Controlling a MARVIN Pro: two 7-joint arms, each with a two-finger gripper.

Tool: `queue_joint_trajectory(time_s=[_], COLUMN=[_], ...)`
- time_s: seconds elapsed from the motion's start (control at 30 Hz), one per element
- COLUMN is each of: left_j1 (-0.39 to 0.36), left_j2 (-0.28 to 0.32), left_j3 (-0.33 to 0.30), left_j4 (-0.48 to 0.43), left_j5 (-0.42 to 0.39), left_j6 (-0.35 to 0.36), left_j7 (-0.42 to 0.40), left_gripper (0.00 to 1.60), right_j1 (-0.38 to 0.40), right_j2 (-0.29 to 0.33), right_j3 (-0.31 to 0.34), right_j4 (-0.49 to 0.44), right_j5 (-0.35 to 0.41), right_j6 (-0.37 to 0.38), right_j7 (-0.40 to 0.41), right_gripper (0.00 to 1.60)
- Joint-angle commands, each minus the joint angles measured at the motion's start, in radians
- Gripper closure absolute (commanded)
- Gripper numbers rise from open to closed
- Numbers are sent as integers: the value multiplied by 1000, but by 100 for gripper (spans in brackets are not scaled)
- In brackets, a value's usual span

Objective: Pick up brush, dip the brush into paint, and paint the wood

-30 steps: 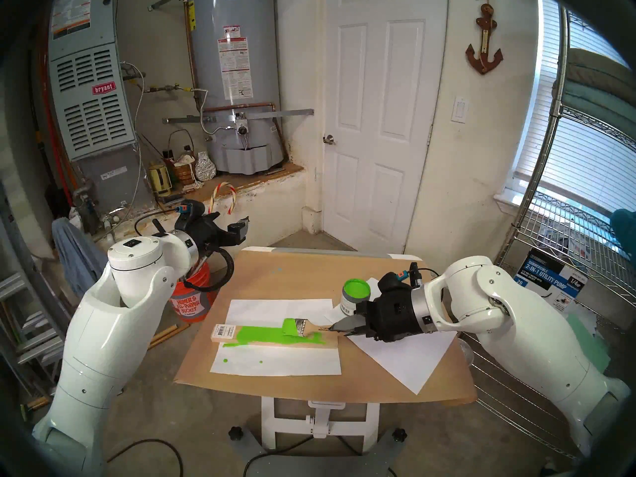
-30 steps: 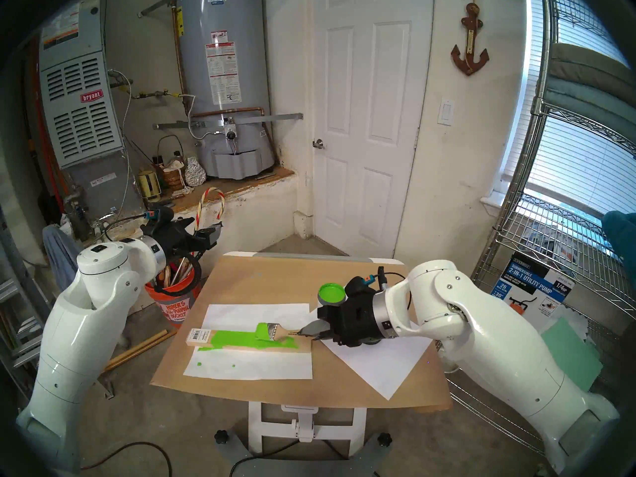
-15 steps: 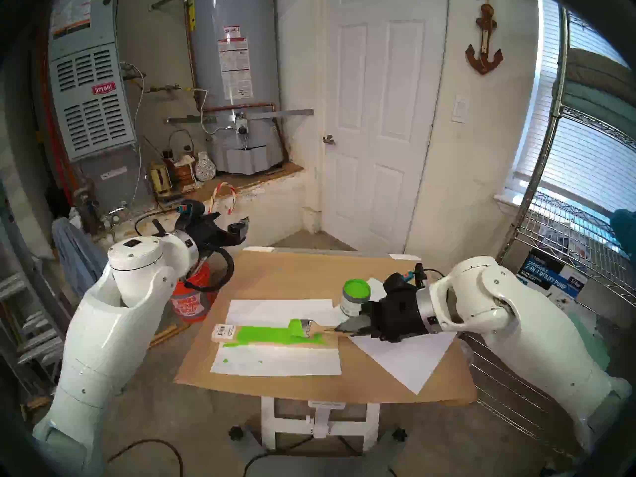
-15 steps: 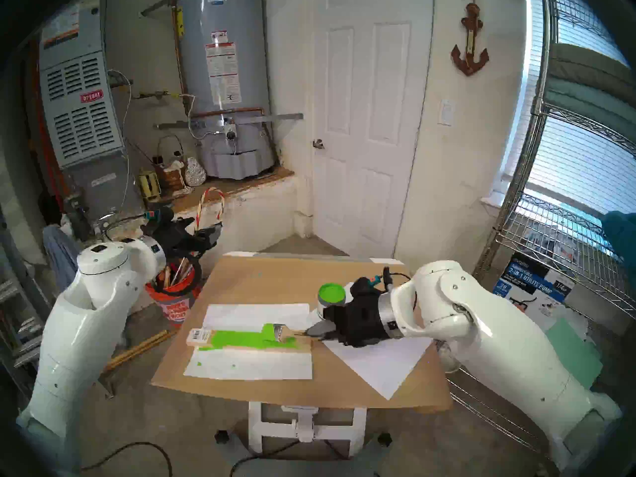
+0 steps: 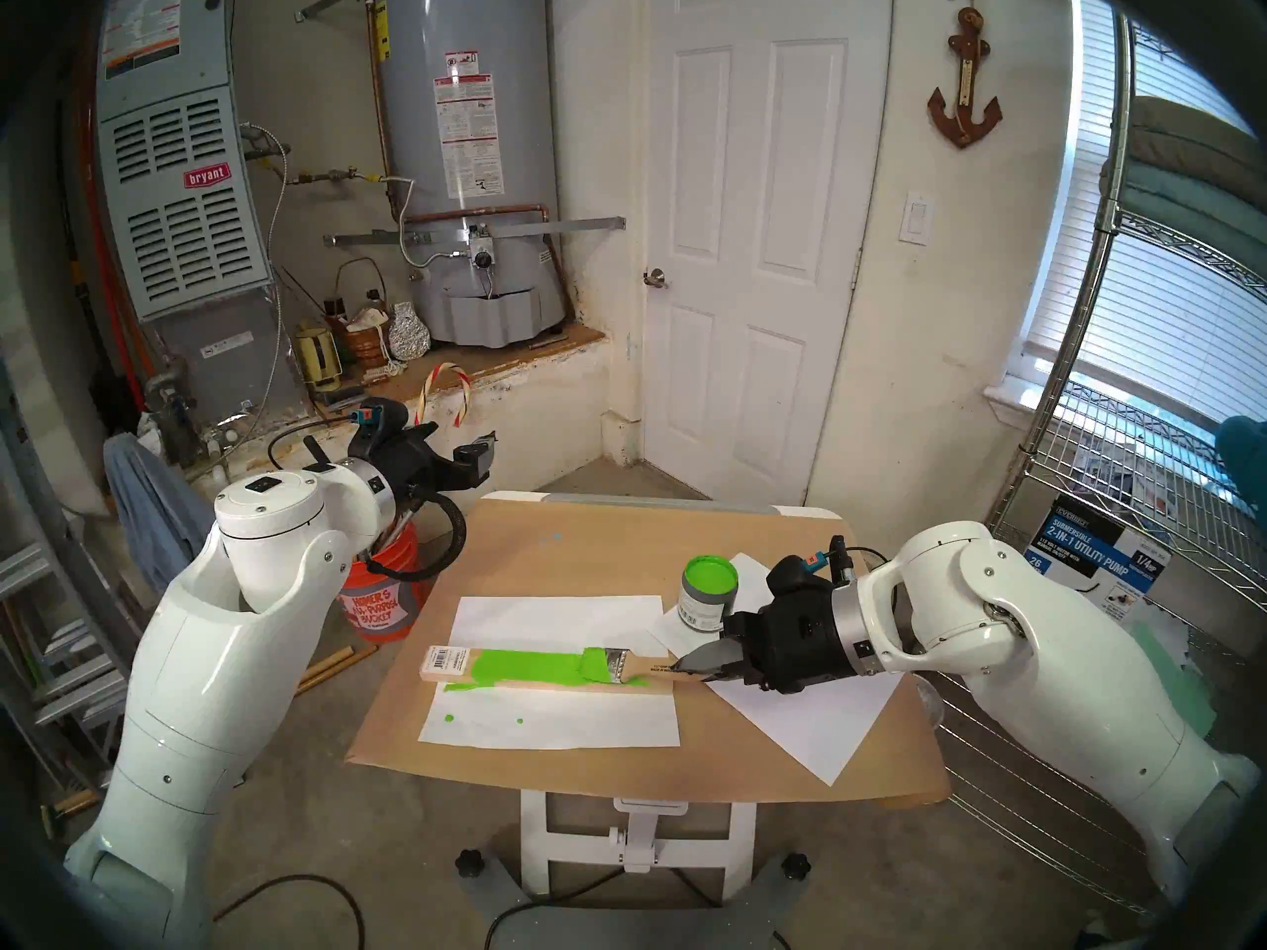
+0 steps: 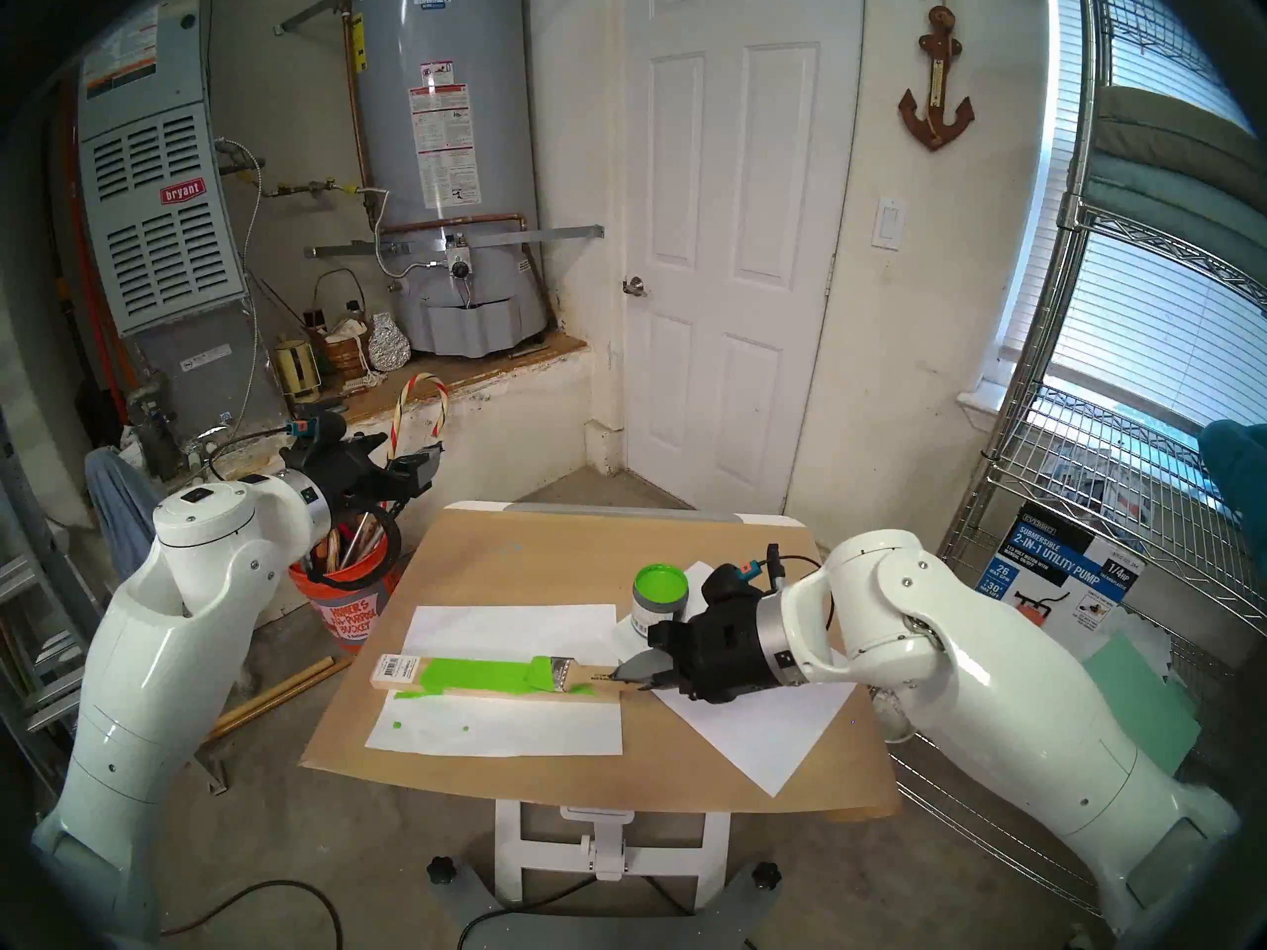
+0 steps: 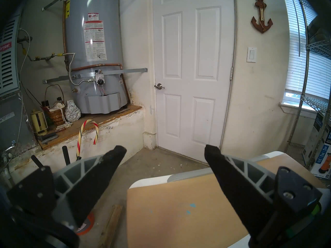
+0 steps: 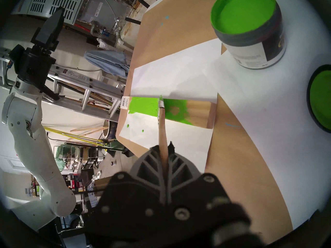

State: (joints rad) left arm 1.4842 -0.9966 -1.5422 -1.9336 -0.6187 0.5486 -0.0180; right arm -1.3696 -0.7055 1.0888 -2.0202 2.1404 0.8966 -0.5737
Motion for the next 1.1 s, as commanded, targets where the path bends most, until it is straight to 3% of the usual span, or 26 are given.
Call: queue_joint_trajectory(time_s=[0.0, 1.07], left_j1=[-9, -9], left_j2=[2, 2], left_j3=[-9, -9], left_j4=[-17, -17], left_j5=[-2, -2], left_j6=[-3, -3], left_j7=[0, 0], left_gripper=[0, 0], right_j1=[-8, -53], right_j2=[7, 56], right_j3=[2, 34], right_j4=[-19, -12], right_j5=[-1, 5], right_j6=[-4, -27], right_j7=[-2, 26], right_gripper=[160, 160])
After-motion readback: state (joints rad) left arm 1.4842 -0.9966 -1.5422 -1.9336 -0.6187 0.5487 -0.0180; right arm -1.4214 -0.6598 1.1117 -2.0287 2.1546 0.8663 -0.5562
